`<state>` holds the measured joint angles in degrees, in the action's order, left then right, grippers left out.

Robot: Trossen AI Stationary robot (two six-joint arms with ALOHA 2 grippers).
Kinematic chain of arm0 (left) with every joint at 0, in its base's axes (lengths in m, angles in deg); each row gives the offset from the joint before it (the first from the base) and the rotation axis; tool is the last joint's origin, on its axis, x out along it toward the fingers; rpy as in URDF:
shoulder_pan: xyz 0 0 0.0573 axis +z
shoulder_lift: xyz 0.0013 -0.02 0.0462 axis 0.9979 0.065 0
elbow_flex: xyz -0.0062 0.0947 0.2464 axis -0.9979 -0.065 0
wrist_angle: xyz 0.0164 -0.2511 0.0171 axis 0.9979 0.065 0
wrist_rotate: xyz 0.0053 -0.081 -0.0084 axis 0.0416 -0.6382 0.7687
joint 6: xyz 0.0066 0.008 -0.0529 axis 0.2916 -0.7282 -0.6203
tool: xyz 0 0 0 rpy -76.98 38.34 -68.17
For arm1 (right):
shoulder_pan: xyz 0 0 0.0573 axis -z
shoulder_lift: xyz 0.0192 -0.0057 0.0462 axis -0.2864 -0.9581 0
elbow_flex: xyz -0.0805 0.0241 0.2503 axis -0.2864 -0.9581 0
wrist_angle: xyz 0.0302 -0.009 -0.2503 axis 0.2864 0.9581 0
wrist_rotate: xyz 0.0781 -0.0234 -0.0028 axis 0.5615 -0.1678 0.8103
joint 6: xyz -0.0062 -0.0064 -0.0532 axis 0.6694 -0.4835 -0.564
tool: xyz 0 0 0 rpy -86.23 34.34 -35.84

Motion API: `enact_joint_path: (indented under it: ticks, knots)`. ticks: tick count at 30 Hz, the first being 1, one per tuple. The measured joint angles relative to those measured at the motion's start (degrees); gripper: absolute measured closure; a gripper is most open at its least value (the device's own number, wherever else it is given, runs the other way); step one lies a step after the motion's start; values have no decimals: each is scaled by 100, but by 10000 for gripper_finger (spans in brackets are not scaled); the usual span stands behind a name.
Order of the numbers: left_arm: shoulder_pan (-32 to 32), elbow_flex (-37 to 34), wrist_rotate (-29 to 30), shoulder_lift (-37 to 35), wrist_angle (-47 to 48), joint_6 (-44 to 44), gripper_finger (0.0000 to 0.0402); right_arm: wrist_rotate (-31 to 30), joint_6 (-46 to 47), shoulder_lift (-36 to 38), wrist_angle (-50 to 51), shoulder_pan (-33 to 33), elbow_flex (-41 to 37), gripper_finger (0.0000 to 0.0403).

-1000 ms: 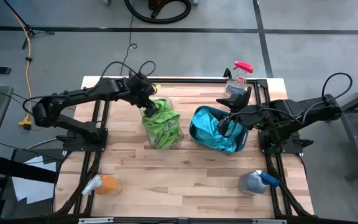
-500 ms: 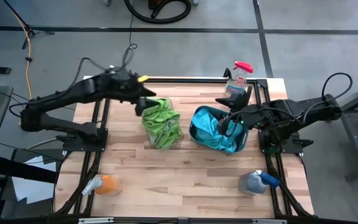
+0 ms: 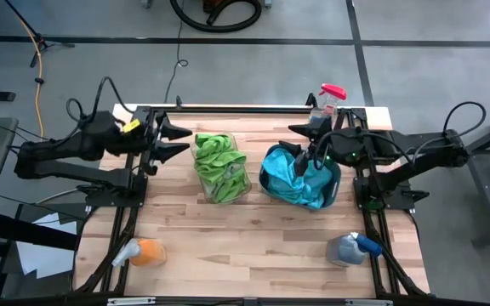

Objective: Sort microfiber towel by color & place in baskets
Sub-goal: Return to Home Position

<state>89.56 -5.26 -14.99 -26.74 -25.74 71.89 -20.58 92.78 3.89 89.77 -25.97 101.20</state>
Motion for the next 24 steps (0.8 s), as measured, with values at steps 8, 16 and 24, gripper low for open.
enact_joint_path:
  ticks: [8, 16, 24]
  knots:
    - [-438, -1018, 279, -430, -983, -119, 308, 817, -240, 0, -140, 354, 0, 162]
    - [-461, -1367, 444, -687, -1091, 118, 395, 1311, -276, 0, -140, 371, 0, 247]
    - [-459, -1854, 472, -1389, -1178, 256, 401, 2028, 133, 0, -81, 361, 0, 393]
